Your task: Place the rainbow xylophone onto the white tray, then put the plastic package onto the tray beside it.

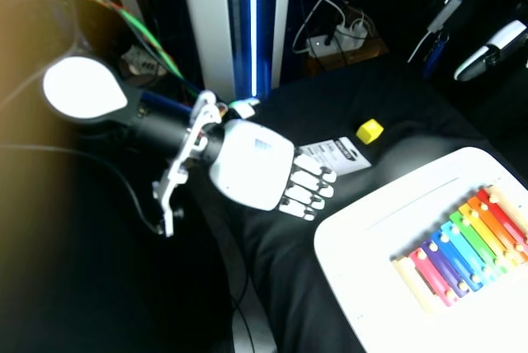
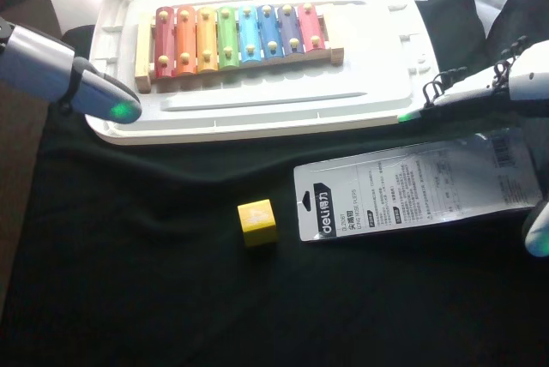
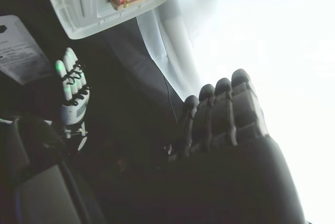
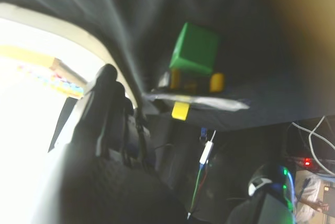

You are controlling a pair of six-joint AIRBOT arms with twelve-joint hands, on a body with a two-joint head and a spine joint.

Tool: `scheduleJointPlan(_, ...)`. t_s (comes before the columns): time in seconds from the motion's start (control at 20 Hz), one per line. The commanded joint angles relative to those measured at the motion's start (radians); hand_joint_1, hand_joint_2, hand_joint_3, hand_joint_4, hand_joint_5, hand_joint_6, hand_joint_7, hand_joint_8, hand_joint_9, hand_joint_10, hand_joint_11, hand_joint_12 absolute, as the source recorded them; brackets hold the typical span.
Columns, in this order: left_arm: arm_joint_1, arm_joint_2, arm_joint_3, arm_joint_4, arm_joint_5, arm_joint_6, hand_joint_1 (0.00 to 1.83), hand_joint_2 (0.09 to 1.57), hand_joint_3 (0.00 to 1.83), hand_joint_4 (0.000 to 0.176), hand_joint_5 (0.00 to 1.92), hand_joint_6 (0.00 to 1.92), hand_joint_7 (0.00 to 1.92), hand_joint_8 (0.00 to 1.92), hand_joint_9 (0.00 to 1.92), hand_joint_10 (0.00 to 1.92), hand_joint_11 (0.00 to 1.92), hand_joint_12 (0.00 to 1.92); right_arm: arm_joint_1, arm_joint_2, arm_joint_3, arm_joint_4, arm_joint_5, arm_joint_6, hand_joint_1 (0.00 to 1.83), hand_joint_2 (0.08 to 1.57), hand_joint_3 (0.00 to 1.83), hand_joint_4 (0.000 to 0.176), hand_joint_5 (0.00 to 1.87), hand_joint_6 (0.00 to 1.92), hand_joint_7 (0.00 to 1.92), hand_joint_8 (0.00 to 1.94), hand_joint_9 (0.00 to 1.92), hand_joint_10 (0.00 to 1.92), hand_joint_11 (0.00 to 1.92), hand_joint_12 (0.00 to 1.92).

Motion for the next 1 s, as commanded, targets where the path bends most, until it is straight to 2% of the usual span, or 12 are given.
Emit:
scheduleJointPlan(0.0,-0.006,0.0,-0.001,-0.033,-0.111,0.004,0.67,0.69,0.01,0.025,0.0,0.0,0.03,0.0,0.0,0.0,0.0,0.0,0.002,-0.005,0.006,0.06,0.027,0.006,0.58,0.57,0.01,0.0,0.13,0.0,0.15,0.0,0.2,0.0,0.27,0.08)
scheduleJointPlan(0.15,0.001,-0.003,-0.002,-0.036,-0.112,0.006,0.64,0.66,0.0,0.016,0.0,0.0,0.04,0.0,0.01,0.0,0.04,0.02,-0.004,-0.02,0.017,0.06,0.022,0.006,0.58,0.58,0.01,0.0,0.12,0.0,0.14,0.0,0.18,0.01,0.27,0.07)
scheduleJointPlan(0.25,0.002,-0.003,-0.002,-0.036,-0.112,0.006,0.65,0.65,0.0,0.032,0.0,0.0,0.04,0.0,0.0,0.0,0.03,0.01,-0.01,-0.027,0.023,0.06,0.021,0.006,0.59,0.59,0.01,0.0,0.1,0.0,0.13,0.0,0.16,0.0,0.24,0.05)
scheduleJointPlan(0.45,0.007,-0.007,-0.002,-0.037,-0.113,0.006,0.63,0.64,0.0,0.033,0.0,0.0,0.03,0.0,0.0,0.0,0.01,0.0,-0.025,-0.043,0.035,0.059,0.018,0.006,0.59,0.59,0.01,0.0,0.1,0.0,0.12,0.0,0.21,0.02,0.33,0.08)
scheduleJointPlan(0.5,0.008,-0.008,-0.002,-0.038,-0.113,0.006,0.8,0.66,0.0,0.021,0.0,0.0,0.0,0.0,0.0,0.0,0.0,0.0,-0.028,-0.048,0.039,0.059,0.018,0.006,0.61,0.6,0.01,0.0,0.1,0.0,0.12,0.0,0.22,0.02,0.35,0.09)
scheduleJointPlan(0.55,0.01,-0.008,-0.002,-0.038,-0.114,0.006,0.86,0.66,0.0,0.042,0.0,0.0,0.0,0.0,0.0,0.0,0.0,0.0,-0.031,-0.053,0.043,0.059,0.017,0.006,0.64,0.61,0.01,0.0,0.1,0.0,0.11,0.0,0.2,0.01,0.33,0.08)
scheduleJointPlan(0.65,0.012,-0.009,-0.002,-0.039,-0.115,0.006,0.83,0.67,0.0,0.021,0.0,0.0,0.0,0.0,0.0,0.0,0.0,0.0,-0.035,-0.059,0.047,0.059,0.016,0.006,0.73,0.61,0.01,0.0,0.11,0.01,0.13,0.01,0.19,0.0,0.28,0.05)
scheduleJointPlan(0.75,0.014,-0.009,-0.002,-0.04,-0.115,0.007,0.84,0.67,0.0,0.03,0.0,0.0,0.0,0.0,0.0,0.0,0.0,0.0,-0.038,-0.069,0.058,0.059,0.016,0.006,0.81,0.63,0.01,0.0,0.12,0.01,0.13,0.01,0.19,0.0,0.29,0.05)
scheduleJointPlan(0.8,0.015,-0.01,-0.002,-0.041,-0.115,0.008,0.82,0.67,0.0,0.019,0.0,0.0,0.0,0.0,0.0,0.0,0.0,0.0,-0.041,-0.075,0.063,0.059,0.016,0.006,0.86,0.65,0.0,0.0,0.13,0.0,0.15,0.0,0.28,0.01,0.42,0.11)
scheduleJointPlan(0.85,0.018,-0.011,-0.002,-0.041,-0.114,0.008,0.86,0.67,0.0,0.019,0.0,0.0,0.0,0.0,0.0,0.0,0.0,0.0,-0.046,-0.076,0.064,0.059,0.016,0.006,0.96,0.7,0.02,0.0,0.14,0.0,0.16,0.01,0.31,0.02,0.48,0.14)
scheduleJointPlan(0.9,0.019,-0.012,-0.002,-0.042,-0.115,0.008,0.86,0.67,0.0,0.019,0.0,0.0,0.0,0.0,0.0,0.0,0.0,0.0,-0.05,-0.078,0.065,0.059,0.016,0.006,0.96,0.7,0.02,0.0,0.14,0.0,0.16,0.01,0.31,0.02,0.48,0.14)
scheduleJointPlan(0.95,0.019,-0.012,-0.002,-0.044,-0.115,0.011,0.85,0.69,0.01,0.036,0.0,0.0,0.0,0.0,0.0,0.0,0.0,0.0,-0.053,-0.082,0.068,0.059,0.015,0.006,0.99,0.72,0.02,0.0,0.14,0.0,0.16,0.01,0.29,0.01,0.43,0.12)
